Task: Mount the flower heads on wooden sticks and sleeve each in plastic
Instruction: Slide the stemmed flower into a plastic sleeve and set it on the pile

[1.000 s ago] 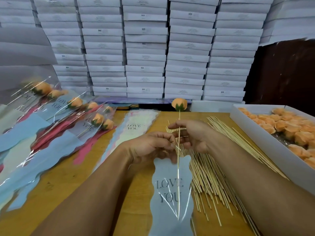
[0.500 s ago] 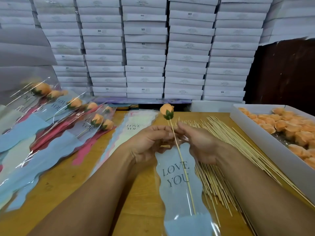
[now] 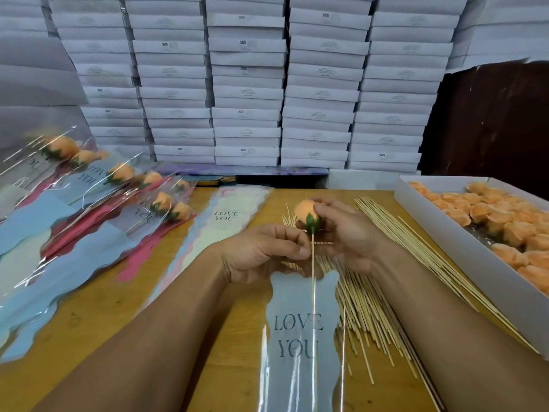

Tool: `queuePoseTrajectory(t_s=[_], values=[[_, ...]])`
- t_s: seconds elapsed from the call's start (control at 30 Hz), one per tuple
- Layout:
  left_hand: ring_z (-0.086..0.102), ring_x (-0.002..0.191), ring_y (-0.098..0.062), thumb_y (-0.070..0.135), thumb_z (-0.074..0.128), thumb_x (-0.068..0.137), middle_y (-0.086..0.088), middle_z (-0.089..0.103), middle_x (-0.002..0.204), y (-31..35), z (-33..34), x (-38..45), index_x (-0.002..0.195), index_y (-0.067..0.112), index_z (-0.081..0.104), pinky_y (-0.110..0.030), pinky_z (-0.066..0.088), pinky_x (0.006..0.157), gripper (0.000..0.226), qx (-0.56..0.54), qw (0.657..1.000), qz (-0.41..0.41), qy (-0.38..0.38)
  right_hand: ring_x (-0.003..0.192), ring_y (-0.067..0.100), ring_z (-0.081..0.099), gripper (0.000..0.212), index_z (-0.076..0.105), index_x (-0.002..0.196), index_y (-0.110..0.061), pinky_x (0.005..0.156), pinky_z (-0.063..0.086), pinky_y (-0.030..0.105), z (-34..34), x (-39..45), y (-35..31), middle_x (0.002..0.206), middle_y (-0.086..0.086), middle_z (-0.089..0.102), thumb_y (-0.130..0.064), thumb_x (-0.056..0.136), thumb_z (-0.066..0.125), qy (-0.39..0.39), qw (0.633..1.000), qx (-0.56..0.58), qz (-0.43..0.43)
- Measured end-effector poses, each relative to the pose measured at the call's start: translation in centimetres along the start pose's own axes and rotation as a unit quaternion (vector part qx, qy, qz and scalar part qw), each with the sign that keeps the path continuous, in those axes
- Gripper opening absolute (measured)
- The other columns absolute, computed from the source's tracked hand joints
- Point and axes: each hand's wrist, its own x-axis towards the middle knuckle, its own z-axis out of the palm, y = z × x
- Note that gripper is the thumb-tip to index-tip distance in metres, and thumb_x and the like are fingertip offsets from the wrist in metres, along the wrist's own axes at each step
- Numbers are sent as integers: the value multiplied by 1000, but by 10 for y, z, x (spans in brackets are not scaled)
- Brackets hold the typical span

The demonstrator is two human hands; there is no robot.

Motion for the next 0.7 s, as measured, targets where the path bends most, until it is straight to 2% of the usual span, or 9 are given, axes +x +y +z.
queuePoseTrajectory(t_s=[0.07,0.17,0.23,0.37,0.47,0.57,0.7], values=[[64,91,-29,10,62,86,-10,68,87,0,-1,0,77,18,68,-36,40,81,13,5,1000,0,18,77,20,73,16,68,114,-19,61,59,38,0,-1,1,92,8,75,-20,101,59,11,1000,-28,1],[61,80,-16,12,66,83,-2,65,81,-1,-4,0,77,18,68,-31,38,74,8,9,998,-2,58,72,18,72,14,69,111,-18,55,57,34,1,-1,1,96,10,72,-21,99,64,18,996,-83,2],[56,80,-16,12,67,84,-2,64,80,-3,-6,1,78,18,67,-30,38,72,8,18,997,-1,78,72,18,71,14,70,110,-19,54,56,32,1,-1,1,99,11,72,-25,99,64,23,994,-111,-5],[48,83,-23,7,67,87,-2,63,80,-4,-6,2,76,19,69,-26,39,70,16,27,994,-2,102,74,22,68,23,72,107,-22,64,50,37,2,-4,-1,94,11,74,-36,103,55,26,989,-144,-4],[52,76,-15,3,64,91,0,64,78,-3,-7,4,80,15,67,-18,44,62,17,23,991,7,135,76,24,66,32,72,103,-19,46,46,29,5,-8,-5,88,13,73,-43,104,51,32,988,-150,8],[54,78,-15,3,63,92,-1,66,79,-2,-7,5,82,12,65,-22,43,66,14,16,987,11,162,78,27,60,38,73,103,-16,41,44,28,7,-10,-6,88,17,70,-46,104,49,36,989,-144,16],[56,88,-20,2,64,91,-8,66,88,-2,-7,6,81,10,66,-29,43,73,13,7,982,16,190,73,19,61,42,73,102,-17,44,45,26,9,-11,-7,81,8,73,-49,104,46,25,987,-158,21]])
